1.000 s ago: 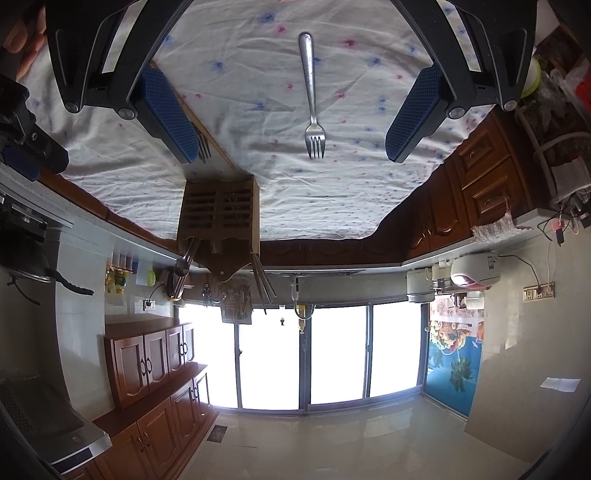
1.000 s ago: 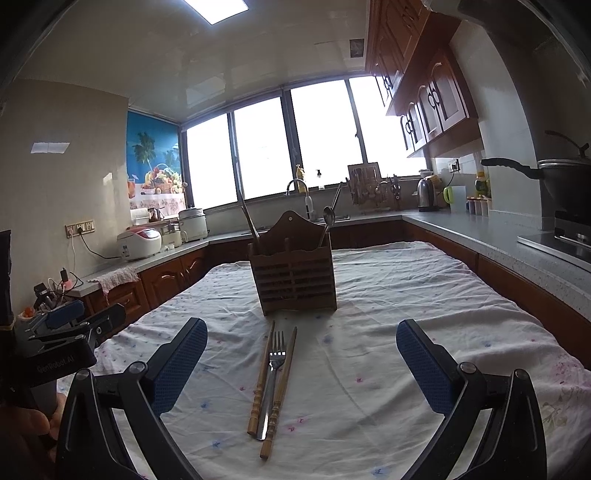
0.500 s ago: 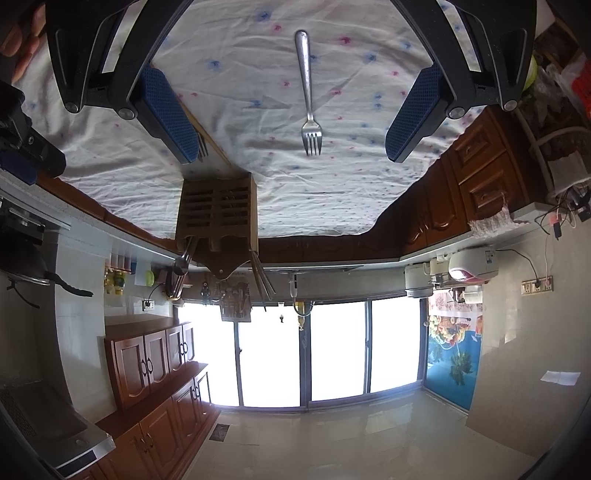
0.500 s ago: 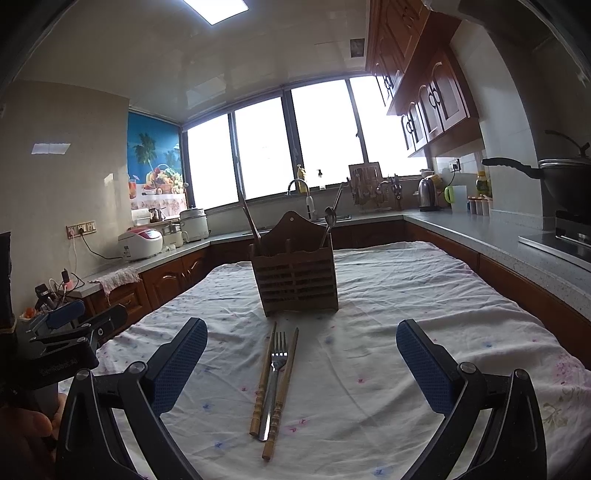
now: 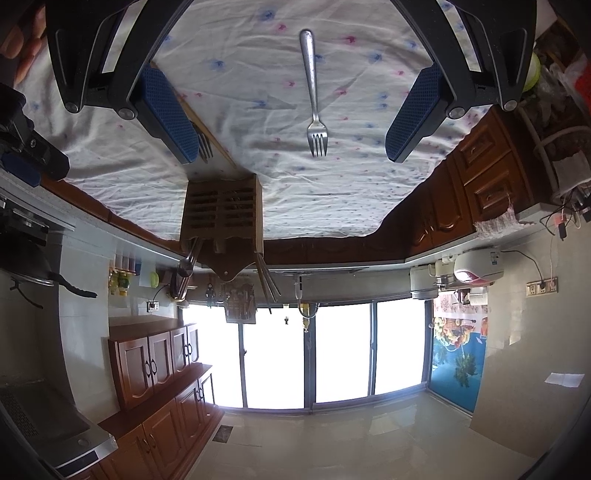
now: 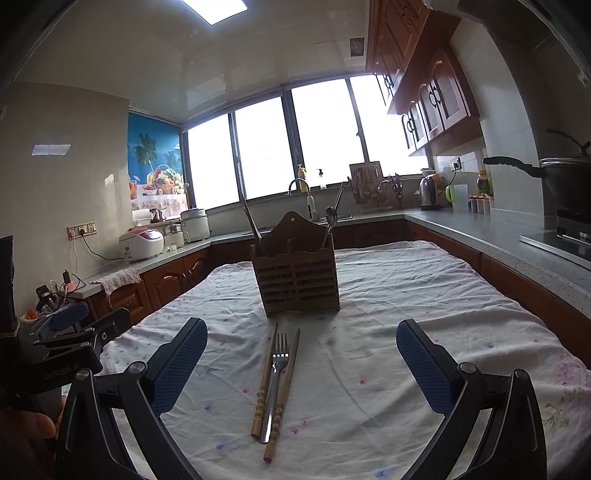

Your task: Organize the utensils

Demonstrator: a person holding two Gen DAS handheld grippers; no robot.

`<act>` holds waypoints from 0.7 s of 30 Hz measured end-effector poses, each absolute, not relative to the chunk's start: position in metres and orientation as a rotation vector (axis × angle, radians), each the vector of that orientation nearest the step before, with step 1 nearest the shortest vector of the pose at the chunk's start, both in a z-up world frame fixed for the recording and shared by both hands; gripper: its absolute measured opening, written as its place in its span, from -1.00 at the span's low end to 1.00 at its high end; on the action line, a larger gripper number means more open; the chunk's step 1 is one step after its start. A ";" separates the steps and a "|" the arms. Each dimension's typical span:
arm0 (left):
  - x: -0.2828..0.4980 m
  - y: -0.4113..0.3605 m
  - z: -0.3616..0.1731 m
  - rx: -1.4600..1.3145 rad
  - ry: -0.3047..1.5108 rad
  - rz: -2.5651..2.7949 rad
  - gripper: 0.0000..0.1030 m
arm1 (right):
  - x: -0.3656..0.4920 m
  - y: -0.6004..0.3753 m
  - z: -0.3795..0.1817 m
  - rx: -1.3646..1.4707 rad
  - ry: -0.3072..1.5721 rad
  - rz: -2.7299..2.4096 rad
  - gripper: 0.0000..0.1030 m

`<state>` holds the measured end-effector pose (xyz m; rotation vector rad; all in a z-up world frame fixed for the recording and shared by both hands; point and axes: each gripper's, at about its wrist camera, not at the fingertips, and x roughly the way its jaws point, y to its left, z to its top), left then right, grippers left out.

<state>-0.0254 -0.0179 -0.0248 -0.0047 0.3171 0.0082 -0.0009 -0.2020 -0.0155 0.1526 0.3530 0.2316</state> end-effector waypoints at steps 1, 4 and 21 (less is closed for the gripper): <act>-0.025 -0.018 -0.025 -0.006 0.317 0.006 0.98 | 0.000 -0.203 -0.016 0.152 0.353 0.231 1.00; -0.025 -0.019 -0.025 -0.004 0.316 0.008 0.99 | 0.001 -0.203 -0.016 0.156 0.355 0.233 1.00; -0.019 -0.021 -0.026 -0.013 0.332 0.001 0.99 | 0.005 -0.203 -0.018 0.162 0.364 0.231 1.00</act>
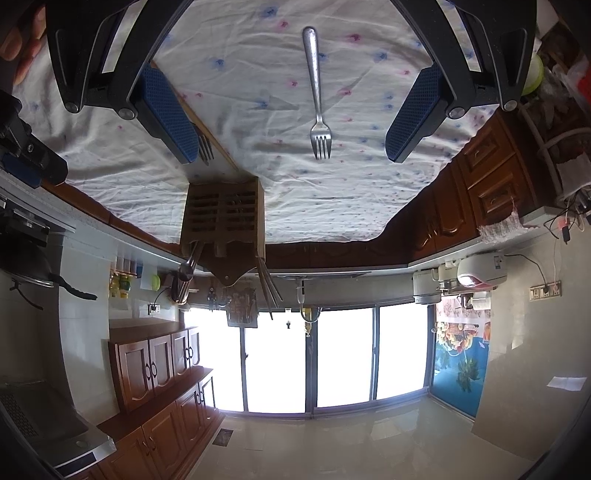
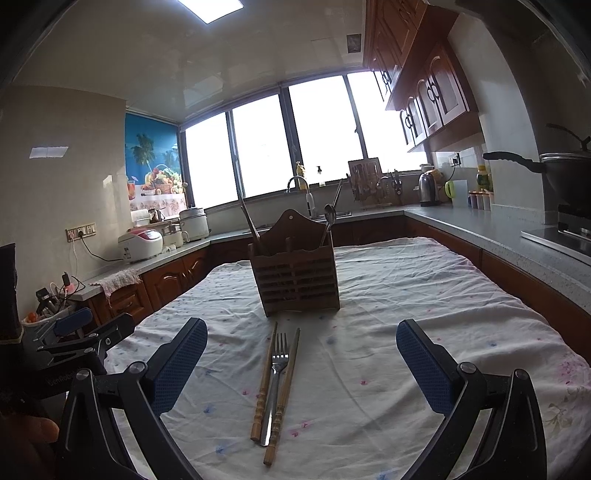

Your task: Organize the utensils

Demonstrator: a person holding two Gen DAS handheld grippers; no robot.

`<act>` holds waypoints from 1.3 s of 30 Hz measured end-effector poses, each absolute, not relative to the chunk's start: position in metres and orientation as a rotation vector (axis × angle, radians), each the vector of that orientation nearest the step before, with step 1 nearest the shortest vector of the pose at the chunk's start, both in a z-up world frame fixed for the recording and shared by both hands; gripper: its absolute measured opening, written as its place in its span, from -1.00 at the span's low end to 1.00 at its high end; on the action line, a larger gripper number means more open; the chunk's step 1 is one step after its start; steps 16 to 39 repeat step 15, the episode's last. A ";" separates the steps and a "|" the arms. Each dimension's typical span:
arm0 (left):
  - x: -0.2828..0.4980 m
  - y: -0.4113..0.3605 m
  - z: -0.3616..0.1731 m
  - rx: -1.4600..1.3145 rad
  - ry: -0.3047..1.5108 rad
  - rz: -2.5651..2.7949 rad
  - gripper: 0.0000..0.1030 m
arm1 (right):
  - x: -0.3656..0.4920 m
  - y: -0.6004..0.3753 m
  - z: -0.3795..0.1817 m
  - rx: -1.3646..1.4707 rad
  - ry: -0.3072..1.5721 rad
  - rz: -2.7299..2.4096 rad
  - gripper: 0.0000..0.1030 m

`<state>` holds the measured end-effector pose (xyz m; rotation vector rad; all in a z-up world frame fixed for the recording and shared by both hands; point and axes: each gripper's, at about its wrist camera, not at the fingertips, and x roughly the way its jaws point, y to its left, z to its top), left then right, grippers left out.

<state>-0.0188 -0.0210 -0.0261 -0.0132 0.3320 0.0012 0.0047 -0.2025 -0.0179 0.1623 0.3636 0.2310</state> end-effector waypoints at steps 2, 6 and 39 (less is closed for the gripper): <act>-0.018 -0.022 -0.026 -0.013 0.335 -0.001 0.98 | 0.006 -0.202 -0.020 0.164 0.369 0.229 1.00; -0.015 -0.023 -0.026 -0.015 0.342 -0.006 0.99 | 0.009 -0.201 -0.022 0.169 0.381 0.224 1.00; -0.012 -0.026 -0.022 -0.023 0.343 -0.016 0.98 | 0.016 -0.202 -0.020 0.182 0.398 0.214 1.00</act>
